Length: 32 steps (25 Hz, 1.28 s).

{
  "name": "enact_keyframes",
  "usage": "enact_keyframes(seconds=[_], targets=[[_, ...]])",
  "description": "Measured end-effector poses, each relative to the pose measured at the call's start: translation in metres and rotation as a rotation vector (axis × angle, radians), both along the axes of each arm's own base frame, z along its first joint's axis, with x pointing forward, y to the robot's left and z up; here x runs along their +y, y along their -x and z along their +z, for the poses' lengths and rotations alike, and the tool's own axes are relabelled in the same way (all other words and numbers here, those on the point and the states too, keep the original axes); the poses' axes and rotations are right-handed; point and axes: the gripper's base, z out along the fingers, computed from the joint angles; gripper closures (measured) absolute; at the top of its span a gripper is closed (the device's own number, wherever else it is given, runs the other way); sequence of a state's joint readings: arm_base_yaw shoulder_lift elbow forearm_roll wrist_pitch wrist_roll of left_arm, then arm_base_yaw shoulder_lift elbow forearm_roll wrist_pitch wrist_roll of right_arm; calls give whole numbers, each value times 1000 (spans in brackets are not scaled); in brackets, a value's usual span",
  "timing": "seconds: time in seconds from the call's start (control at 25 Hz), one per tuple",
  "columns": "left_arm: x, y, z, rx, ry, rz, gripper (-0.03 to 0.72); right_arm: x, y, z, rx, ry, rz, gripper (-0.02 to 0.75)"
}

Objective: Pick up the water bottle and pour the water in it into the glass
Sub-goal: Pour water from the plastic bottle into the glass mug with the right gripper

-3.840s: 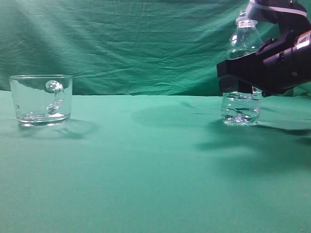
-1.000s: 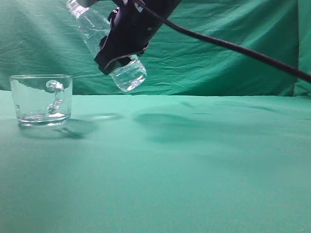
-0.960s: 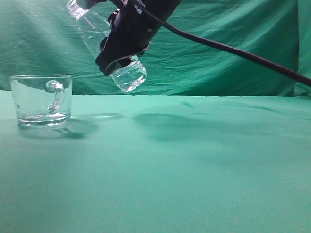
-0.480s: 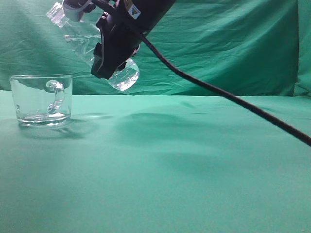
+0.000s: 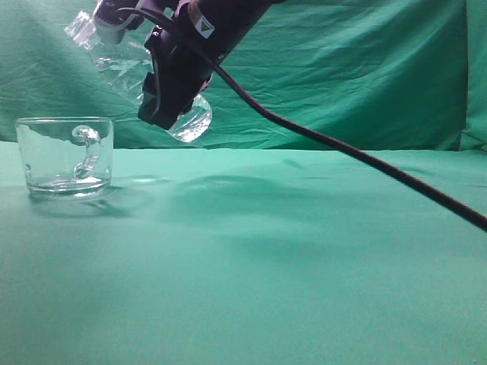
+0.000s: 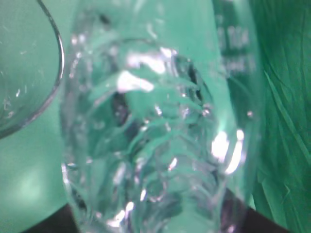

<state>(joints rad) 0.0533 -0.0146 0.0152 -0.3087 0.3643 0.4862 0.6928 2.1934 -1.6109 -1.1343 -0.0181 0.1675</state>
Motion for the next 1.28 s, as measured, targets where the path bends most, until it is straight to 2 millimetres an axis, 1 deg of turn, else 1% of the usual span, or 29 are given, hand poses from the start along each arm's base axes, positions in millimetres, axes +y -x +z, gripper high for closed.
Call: enact_keyframes(seconds=[0.32, 0.56, 0.96, 1.28], targets=[[0, 0, 0, 0, 0, 0, 688, 0, -1, 0, -91, 110, 68, 430], [0, 0, 0, 0, 0, 0, 688, 0, -1, 0, -192, 230, 152, 430], [0, 0, 0, 0, 0, 0, 688, -1, -1, 0, -210, 254, 161, 430], [0, 0, 0, 0, 0, 0, 688, 1, -3, -18, -183, 273, 166, 430]])
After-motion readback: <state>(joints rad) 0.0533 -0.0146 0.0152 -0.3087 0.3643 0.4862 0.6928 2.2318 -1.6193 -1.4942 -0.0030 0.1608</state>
